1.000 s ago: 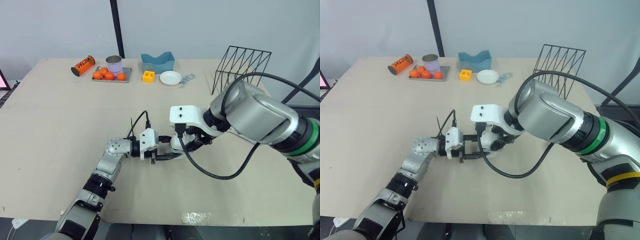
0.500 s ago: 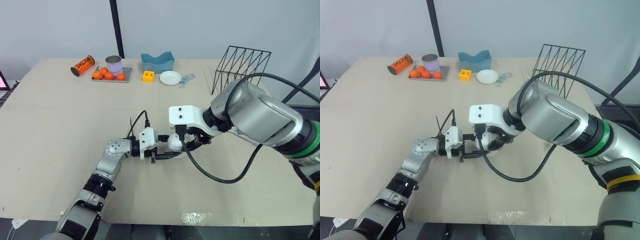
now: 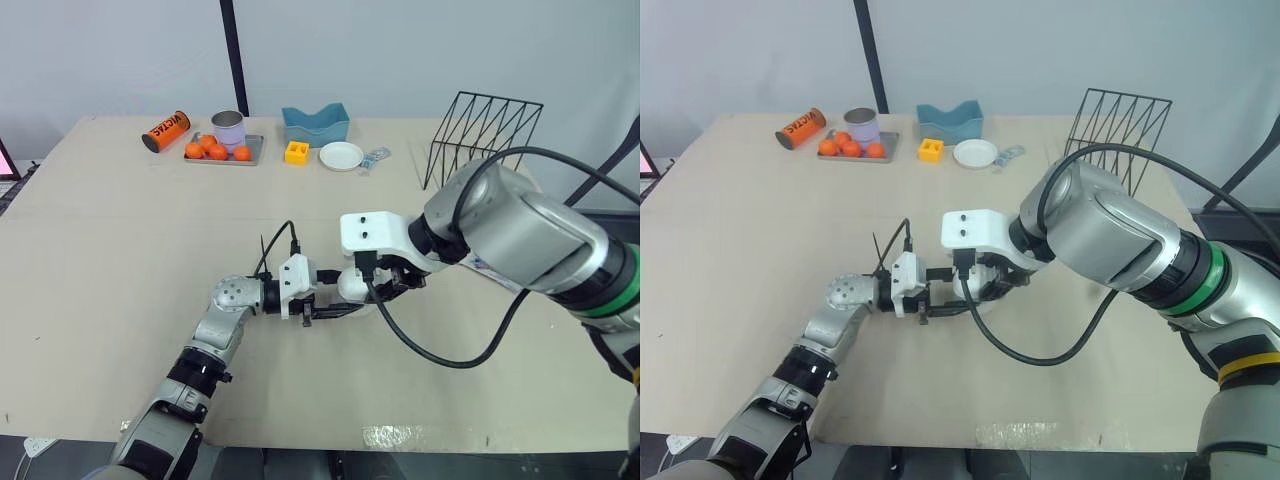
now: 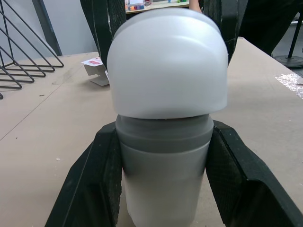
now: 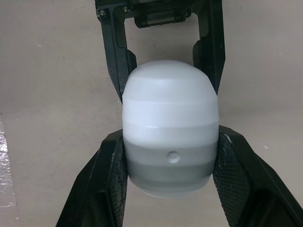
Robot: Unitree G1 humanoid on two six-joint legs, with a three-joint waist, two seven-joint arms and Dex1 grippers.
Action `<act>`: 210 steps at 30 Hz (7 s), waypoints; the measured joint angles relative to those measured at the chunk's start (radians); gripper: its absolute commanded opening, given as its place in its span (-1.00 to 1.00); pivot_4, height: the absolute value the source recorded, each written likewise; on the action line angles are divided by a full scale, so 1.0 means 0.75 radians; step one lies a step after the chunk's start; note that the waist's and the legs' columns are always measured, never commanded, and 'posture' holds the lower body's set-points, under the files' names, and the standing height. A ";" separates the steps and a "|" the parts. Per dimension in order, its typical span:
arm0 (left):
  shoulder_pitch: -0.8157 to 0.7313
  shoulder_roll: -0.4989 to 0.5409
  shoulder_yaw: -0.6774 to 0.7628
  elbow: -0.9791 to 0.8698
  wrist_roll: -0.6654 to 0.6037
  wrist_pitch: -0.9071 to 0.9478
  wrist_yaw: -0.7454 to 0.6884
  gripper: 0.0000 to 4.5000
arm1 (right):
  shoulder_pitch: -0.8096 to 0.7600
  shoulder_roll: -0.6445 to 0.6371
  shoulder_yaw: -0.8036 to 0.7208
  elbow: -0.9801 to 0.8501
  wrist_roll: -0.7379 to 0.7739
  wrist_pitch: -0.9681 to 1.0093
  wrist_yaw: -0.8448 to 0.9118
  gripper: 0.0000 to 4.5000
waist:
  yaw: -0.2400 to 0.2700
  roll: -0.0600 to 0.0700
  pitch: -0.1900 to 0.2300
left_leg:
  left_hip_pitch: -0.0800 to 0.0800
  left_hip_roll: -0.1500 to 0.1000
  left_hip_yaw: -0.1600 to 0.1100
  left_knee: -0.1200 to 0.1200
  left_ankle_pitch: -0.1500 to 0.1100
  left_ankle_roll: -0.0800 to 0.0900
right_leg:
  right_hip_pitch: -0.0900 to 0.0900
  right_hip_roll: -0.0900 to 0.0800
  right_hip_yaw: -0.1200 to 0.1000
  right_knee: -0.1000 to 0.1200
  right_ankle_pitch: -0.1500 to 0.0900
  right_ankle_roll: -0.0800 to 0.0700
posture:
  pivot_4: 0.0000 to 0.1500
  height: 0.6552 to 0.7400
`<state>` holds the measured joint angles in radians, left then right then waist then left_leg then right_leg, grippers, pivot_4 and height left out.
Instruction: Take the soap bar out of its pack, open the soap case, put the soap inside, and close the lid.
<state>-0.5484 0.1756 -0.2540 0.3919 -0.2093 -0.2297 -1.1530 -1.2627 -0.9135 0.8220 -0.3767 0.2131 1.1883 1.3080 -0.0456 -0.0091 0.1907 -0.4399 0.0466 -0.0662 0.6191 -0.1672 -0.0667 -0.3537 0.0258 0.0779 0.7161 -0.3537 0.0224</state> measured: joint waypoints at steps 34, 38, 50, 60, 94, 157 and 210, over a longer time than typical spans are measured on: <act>-0.005 -0.006 0.008 0.021 -0.006 -0.005 0.013 -0.15 | 0.001 0.004 0.006 0.063 -0.088 -0.064 0.092 -0.13 | 0.000 0.000 0.000 | 0.000 0.000 0.000 0.000 0.001 -0.001 | 0.000 0.000 0.000 0.000 0.000 0.000 | 1.00 1.00; -0.005 -0.006 0.008 0.021 -0.005 -0.005 0.014 -0.15 | 0.001 0.009 0.006 0.064 -0.096 -0.068 0.097 0.40 | 0.000 0.000 0.000 | 0.000 0.000 -0.001 0.000 0.001 -0.001 | 0.000 0.000 0.000 0.000 0.000 0.000 | 1.00 1.00; -0.005 -0.007 0.010 0.021 0.001 -0.007 0.048 -0.15 | 0.002 0.034 0.014 0.075 -0.098 -0.070 0.114 0.97 | 0.000 0.000 0.000 | 0.000 0.000 -0.001 -0.001 0.001 -0.001 | 0.000 0.000 -0.001 0.000 0.000 0.000 | 1.00 1.00; -0.005 -0.007 0.011 0.021 0.004 -0.010 0.051 -0.15 | -0.001 0.033 0.013 0.134 -0.122 -0.098 0.114 0.97 | 0.000 0.000 0.000 | 0.000 0.000 -0.001 -0.001 0.001 -0.002 | 0.000 0.000 -0.001 0.000 0.000 0.000 | 1.00 1.00; 0.016 0.006 0.024 0.019 -0.029 -0.017 0.036 -0.15 | 0.091 -0.264 -0.470 0.030 0.067 -0.114 0.250 -0.99 | 0.000 0.000 0.000 | 0.000 0.000 0.000 -0.003 0.001 -0.002 | -0.001 0.000 -0.001 -0.001 0.000 0.000 | 1.00 1.00; 0.110 0.033 0.037 -0.076 -0.065 0.001 0.010 -0.15 | 0.513 0.097 -0.728 0.088 0.614 0.127 -0.351 -0.99 | -0.001 0.000 0.000 | 0.001 0.001 0.000 -0.003 0.001 -0.002 | 0.001 0.002 0.000 -0.001 0.000 0.000 | 1.00 1.00; 0.153 0.090 0.029 -0.147 -0.112 0.012 -0.074 -0.15 | 0.539 0.119 -0.754 0.524 0.456 0.239 -0.549 -0.99 | 0.000 -0.002 -0.001 | -0.002 0.002 0.005 -0.004 0.001 -0.001 | -0.004 0.003 0.006 -0.002 0.000 0.000 | 1.00 1.00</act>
<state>-0.4337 0.2429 -0.2323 0.2819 -0.2934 -0.2210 -1.2088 -0.8584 -0.8243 0.2567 0.0167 0.5554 1.3676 0.8964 -0.0457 -0.0105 0.1902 -0.4415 0.0478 -0.0622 0.6164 -0.1668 -0.0673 -0.3567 0.0277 0.0824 0.7147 -0.3537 0.0224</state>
